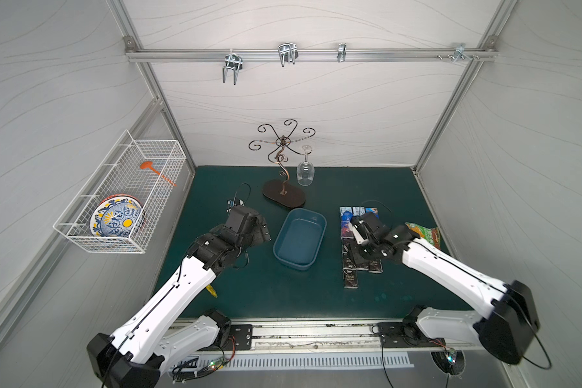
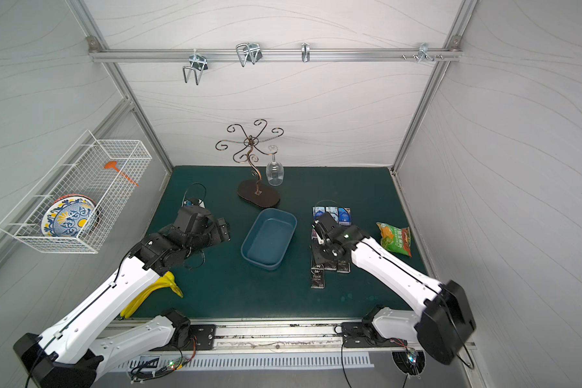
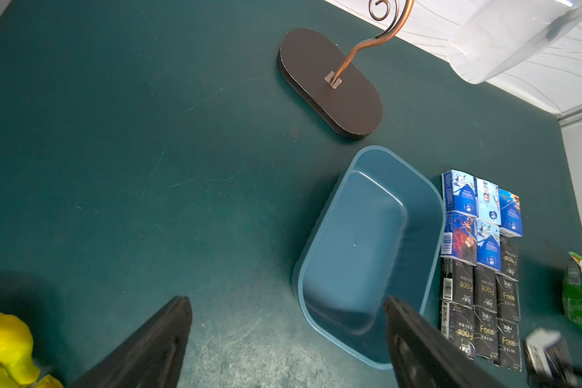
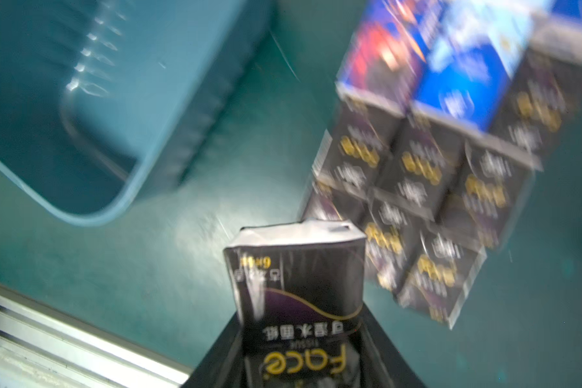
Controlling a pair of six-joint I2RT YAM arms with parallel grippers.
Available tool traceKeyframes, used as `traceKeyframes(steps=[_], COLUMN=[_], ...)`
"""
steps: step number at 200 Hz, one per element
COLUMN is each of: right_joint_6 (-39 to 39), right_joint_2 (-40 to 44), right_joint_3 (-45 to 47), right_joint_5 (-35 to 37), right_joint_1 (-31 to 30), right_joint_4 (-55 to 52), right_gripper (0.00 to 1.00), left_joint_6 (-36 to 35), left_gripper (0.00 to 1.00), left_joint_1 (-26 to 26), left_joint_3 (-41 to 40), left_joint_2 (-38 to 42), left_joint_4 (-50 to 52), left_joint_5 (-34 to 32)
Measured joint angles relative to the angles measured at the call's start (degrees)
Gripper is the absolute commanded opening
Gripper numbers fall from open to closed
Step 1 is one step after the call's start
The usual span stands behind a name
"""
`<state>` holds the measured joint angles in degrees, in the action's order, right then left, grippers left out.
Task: Take the pocket tissues out of the storage box
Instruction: Place the pocket tissues at the center of the board.
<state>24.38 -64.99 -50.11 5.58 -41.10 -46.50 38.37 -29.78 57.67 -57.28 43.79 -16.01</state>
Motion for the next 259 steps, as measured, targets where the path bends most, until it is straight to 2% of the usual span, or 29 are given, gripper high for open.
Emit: traceKeyframes(steps=[26,51,95,135,170,225,259], right_joint_6=[7.39,12.72,18.71,19.8,19.96,20.2,20.24], right_joint_2=[10.71,14.62,12.02,6.97,4.07,3.8,5.77], right_joint_3=[6.82,12.02,17.16,19.39,20.5,20.61,20.61], right_joint_5=[0.33,0.2,0.96,1.01,0.87,0.72,1.03], right_joint_1=[0.04,0.04,0.04,0.04,0.04,0.0,0.0], right_joint_4=[-2.95,-3.28,-1.57,3.02,6.32,8.5,8.04], right_gripper=[0.45,0.44,0.46,0.47,0.53,0.61,0.57], left_joint_6=[0.2,0.26,0.24,0.24,0.24,0.24,0.24], left_gripper=[0.93,0.93,0.93,0.93,0.93,0.93,0.93], left_joint_1=[0.0,0.0,0.0,0.0,0.0,0.0,0.0], left_joint_3=[-0.2,-0.2,-0.2,-0.22,-0.5,-0.5,-0.48], left_joint_2=[0.02,0.55,2.51,2.93,3.1,3.17,3.13], left_joint_4=[-0.59,-0.74,-0.74,-0.72,-0.66,-0.63,-0.66], left_joint_5=[1.77,2.69,3.41,3.48,3.43,3.39,3.39])
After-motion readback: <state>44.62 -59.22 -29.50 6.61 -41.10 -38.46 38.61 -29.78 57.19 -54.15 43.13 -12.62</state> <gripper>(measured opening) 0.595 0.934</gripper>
